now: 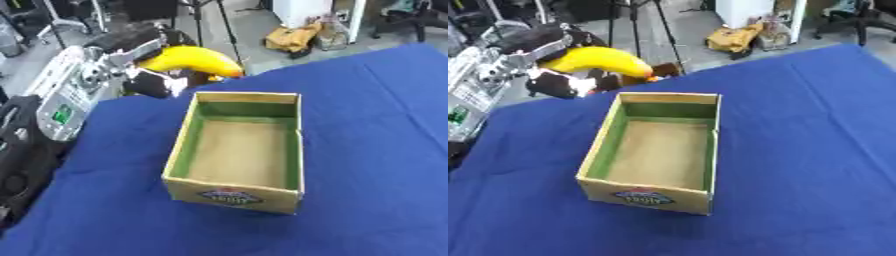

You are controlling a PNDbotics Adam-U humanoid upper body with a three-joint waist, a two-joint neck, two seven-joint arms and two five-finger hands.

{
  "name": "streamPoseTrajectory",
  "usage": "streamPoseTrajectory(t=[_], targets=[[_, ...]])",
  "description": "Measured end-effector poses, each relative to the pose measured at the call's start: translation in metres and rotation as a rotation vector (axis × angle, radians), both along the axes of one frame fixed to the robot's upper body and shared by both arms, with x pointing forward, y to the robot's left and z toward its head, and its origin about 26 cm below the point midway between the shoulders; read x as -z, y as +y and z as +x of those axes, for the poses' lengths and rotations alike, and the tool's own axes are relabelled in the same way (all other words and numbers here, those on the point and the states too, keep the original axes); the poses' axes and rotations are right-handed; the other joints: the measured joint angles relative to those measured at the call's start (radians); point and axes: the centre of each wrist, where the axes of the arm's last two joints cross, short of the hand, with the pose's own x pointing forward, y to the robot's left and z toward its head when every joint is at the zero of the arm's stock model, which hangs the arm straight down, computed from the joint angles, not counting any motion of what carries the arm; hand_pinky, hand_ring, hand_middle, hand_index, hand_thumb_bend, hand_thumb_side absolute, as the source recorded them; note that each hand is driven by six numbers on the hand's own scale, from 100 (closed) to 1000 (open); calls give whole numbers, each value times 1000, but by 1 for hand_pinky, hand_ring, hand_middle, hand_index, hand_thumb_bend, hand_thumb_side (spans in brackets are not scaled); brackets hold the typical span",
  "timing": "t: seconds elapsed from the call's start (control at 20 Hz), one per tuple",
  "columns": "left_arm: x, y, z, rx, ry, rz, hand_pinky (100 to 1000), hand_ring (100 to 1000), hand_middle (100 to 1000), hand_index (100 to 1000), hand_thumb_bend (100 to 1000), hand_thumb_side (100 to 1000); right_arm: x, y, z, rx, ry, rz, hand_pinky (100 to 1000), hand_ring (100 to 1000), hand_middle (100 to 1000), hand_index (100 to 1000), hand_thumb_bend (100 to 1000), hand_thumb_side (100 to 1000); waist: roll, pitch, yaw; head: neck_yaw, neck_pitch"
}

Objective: Pick up objects on the table and place them in the box.

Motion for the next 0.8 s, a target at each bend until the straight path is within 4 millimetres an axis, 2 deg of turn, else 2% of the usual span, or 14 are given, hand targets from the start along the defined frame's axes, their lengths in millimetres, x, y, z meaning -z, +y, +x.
streamPoseTrajectory(t=[0.5,0.8], targets=[[34,-26,10,35,89,-114,118,350,512,692,100,357,-4,4,0,-16,-13,0,731,859,788,912,100,1000,1,14,-26,-4,-1],[50,-40,14,13,74,-115,129,360,516,686,100,357,-4,5,0,-18,-13,1,732,859,788,912,100,1000,3,19,-27,-2,-9]])
